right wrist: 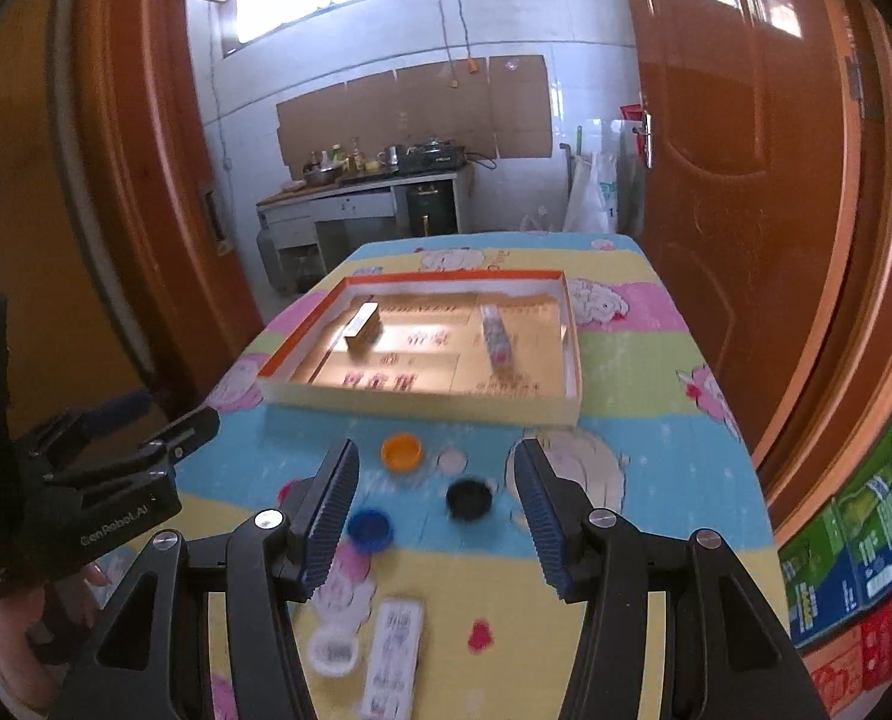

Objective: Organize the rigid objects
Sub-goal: 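Withdraw both tools from the box back over the table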

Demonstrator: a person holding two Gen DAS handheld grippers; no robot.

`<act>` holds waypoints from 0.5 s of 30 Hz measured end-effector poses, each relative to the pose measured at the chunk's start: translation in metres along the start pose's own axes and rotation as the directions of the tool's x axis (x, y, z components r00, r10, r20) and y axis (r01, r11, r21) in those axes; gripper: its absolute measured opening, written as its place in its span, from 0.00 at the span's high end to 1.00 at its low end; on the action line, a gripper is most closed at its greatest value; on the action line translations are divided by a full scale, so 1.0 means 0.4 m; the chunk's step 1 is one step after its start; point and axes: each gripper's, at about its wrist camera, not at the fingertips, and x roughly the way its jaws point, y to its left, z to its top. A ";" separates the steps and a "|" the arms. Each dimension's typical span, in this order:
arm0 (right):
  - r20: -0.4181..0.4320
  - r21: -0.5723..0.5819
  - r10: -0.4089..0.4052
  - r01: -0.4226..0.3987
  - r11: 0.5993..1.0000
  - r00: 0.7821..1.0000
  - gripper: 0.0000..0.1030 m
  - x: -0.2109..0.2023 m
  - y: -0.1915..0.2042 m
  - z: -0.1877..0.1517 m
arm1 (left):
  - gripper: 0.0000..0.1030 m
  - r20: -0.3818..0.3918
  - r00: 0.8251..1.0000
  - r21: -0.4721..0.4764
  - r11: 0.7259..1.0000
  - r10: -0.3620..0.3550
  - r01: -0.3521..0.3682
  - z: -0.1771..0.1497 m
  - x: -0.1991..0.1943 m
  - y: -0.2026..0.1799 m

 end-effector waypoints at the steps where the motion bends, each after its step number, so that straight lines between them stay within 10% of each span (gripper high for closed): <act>1: -0.001 -0.003 -0.006 0.006 1.000 1.000 0.46 -0.009 0.005 -0.015 | 0.28 0.007 1.000 0.006 1.000 0.009 -0.009 -0.012 -0.015 -0.001; 15: -0.014 -0.017 -0.010 0.010 1.000 1.000 0.46 -0.085 0.030 -0.139 | 0.28 0.022 0.999 0.013 0.999 0.029 -0.029 -0.130 -0.118 -0.022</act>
